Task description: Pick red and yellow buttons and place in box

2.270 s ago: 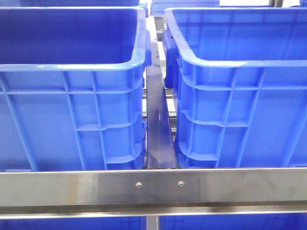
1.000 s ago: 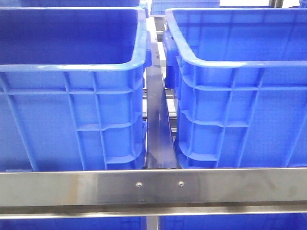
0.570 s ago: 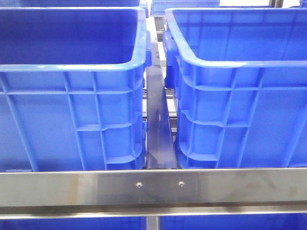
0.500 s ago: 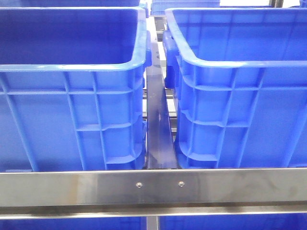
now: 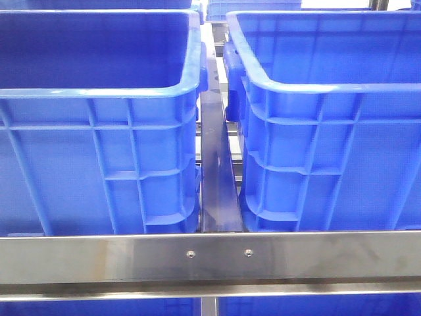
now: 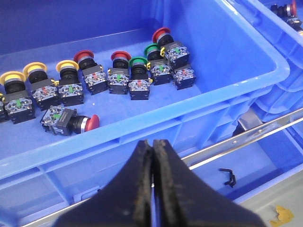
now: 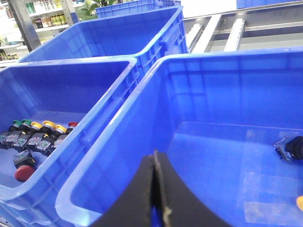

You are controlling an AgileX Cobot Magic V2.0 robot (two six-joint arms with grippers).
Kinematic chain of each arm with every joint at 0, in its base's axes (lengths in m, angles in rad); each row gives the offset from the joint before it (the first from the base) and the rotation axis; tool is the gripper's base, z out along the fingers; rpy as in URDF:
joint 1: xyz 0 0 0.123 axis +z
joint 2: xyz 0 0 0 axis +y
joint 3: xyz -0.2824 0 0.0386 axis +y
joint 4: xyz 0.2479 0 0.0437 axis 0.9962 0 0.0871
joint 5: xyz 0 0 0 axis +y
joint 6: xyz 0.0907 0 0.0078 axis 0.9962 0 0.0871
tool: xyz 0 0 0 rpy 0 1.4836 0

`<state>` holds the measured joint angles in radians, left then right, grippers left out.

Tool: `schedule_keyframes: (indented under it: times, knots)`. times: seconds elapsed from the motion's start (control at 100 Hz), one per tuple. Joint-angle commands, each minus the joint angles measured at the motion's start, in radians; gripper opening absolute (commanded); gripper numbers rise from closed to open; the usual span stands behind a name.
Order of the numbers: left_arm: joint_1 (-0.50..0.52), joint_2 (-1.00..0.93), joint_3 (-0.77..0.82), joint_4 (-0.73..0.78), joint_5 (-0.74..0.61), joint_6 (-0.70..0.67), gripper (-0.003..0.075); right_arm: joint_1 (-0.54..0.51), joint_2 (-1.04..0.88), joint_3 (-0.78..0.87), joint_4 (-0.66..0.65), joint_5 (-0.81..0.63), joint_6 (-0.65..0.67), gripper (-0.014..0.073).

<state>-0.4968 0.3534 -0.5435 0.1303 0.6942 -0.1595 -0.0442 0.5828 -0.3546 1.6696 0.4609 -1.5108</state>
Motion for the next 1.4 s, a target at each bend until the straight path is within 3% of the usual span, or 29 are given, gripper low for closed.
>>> schedule_keyframes:
  times: [0.0,0.43,0.79,1.04,1.24,1.39]
  knots:
    - [-0.009,0.007,-0.025,0.004,-0.067,-0.009,-0.002,-0.003,-0.001,-0.025,0.033,0.024,-0.01,-0.0069]
    - [0.025,0.007,-0.023,0.011,-0.073,-0.009,-0.002,-0.003,-0.001,-0.025,0.033,0.024,-0.01,-0.0069]
    - [0.244,-0.087,0.193,0.003,-0.544,-0.007,-0.002,-0.003,-0.001,-0.025,0.033,0.024,-0.01,-0.0069]
    - [0.418,-0.21,0.341,-0.104,-0.599,0.159,-0.002,-0.003,-0.001,-0.025,0.033,0.024,-0.01,-0.0069]
    - [0.513,-0.32,0.456,-0.106,-0.634,0.152,-0.002,-0.003,-0.001,-0.025,0.033,0.024,-0.01,-0.0069]
    - [0.527,-0.391,0.578,-0.119,-0.712,0.116,-0.002,-0.003,-0.001,-0.025,0.033,0.024,-0.01,-0.0069]
